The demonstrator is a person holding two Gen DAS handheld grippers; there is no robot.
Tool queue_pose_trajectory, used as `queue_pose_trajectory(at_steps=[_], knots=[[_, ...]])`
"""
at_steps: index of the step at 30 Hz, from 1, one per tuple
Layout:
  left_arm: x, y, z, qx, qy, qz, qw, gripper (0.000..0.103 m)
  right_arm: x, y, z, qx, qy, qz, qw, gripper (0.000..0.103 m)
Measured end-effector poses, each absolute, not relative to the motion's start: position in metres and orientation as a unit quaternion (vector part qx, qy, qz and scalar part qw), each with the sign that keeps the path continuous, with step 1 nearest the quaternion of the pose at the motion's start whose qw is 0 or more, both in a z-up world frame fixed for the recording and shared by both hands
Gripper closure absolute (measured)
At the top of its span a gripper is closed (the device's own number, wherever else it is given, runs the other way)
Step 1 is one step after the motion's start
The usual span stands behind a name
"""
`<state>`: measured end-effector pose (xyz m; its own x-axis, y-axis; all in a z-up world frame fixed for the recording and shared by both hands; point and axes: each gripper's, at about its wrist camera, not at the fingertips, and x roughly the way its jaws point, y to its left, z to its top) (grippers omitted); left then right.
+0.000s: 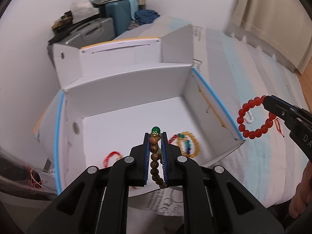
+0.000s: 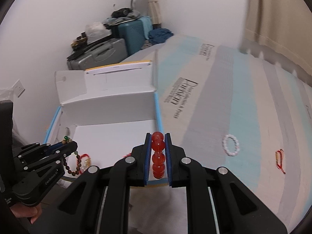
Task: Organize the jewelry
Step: 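Lift and carry the wooden and red bead bracelets into the box with both tools, then open both tools to drop the bracelets into the box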
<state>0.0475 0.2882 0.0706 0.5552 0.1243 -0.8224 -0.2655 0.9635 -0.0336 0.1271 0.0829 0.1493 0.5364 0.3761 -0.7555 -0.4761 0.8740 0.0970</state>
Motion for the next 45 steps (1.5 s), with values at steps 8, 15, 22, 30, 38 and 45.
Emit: queue_pose_trajectory(at_steps=[8,15,22,30,38,45], knots=[[0.032,0.322,0.061,-0.091,0.467,0.132,0.870,0.093,0.113,0.130,0.140,-0.083,0.422,0.271,0.861,0.091],[0.029,0.340,0.045,-0.101,0.480,0.140,0.860,0.093,0.109,0.157,0.122,-0.101,0.437,0.285,0.847,0.091],[0.036,0.353,0.020,-0.109,0.498,0.143,0.848,0.093,0.115,0.178,0.095,-0.117,0.460,0.286,0.832,0.091],[0.050,0.367,-0.012,-0.116,0.533,0.153,0.824,0.093,0.128,0.190,0.063,-0.138,0.496,0.274,0.812,0.090],[0.060,0.376,-0.037,-0.116,0.568,0.163,0.798,0.093,0.139,0.199,0.034,-0.155,0.535,0.259,0.789,0.090],[0.065,0.377,-0.041,-0.112,0.582,0.166,0.788,0.093,0.141,0.202,0.023,-0.154,0.545,0.261,0.782,0.090]])
